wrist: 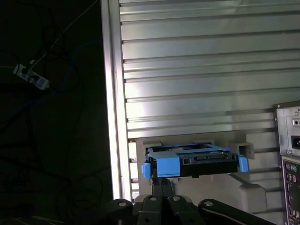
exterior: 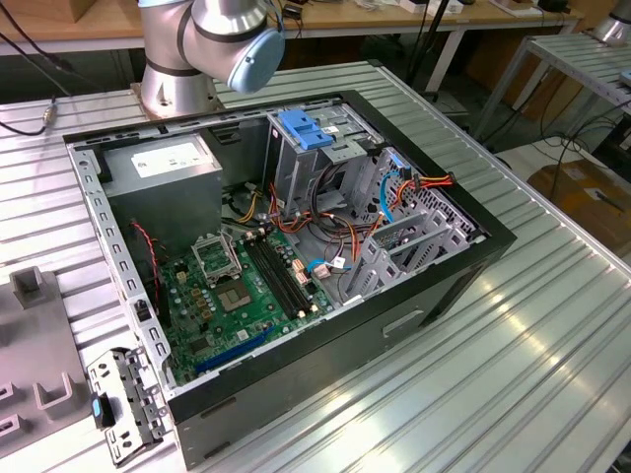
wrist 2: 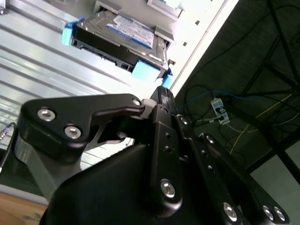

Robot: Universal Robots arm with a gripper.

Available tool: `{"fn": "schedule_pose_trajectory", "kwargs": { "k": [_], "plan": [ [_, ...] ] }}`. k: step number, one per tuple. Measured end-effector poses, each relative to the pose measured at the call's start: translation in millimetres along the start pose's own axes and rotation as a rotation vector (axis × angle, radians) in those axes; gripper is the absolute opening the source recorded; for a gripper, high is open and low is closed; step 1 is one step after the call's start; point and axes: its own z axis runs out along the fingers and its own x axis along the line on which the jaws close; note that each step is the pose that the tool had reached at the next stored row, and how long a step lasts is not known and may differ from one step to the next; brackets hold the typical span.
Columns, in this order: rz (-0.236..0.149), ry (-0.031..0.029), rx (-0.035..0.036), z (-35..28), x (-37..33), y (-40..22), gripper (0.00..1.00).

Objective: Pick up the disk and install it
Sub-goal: 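Reach for the disk, then pick up the disk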

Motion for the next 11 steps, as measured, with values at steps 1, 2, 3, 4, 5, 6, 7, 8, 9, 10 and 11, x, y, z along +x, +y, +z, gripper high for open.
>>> {"fn": "schedule_pose_trajectory", "kwargs": {
  "k": [1, 2, 3, 4, 5, 6, 7, 8, 9, 10, 11],
  "plan": [
    [0.0, 0.0, 0.0, 0.3, -1.2, 0.1, 0.11],
    [0.0, -0.0001, -0.0001, 0.8, -3.0, 0.2, 0.11],
    [0.0, 0.0003, 0.0, 1.6, -6.2, 0.3, 0.11],
    [0.0, 0.0008, 0.0002, 2.2, -9.1, 0.2, 0.11],
    [0.0, 0.0012, 0.0001, 2.8, -11.3, 0.1, 0.11],
    [0.0, 0.0016, 0.0001, 3.3, -13.5, 0.2, 0.11],
    [0.0, 0.0018, 0.0001, 3.3, -14.1, 0.3, 0.11],
    [0.0, 0.0018, 0.0001, 3.4, -14.1, 0.3, 0.11],
    [0.0, 0.0018, 0.0001, 3.4, -14.2, 0.3, 0.11],
    [0.0, 0.0019, 0.0001, 3.5, -14.7, 0.3, 0.11],
    [0.0, 0.0019, 0.0002, 3.7, -15.2, 0.3, 0.11]
  ]
}}
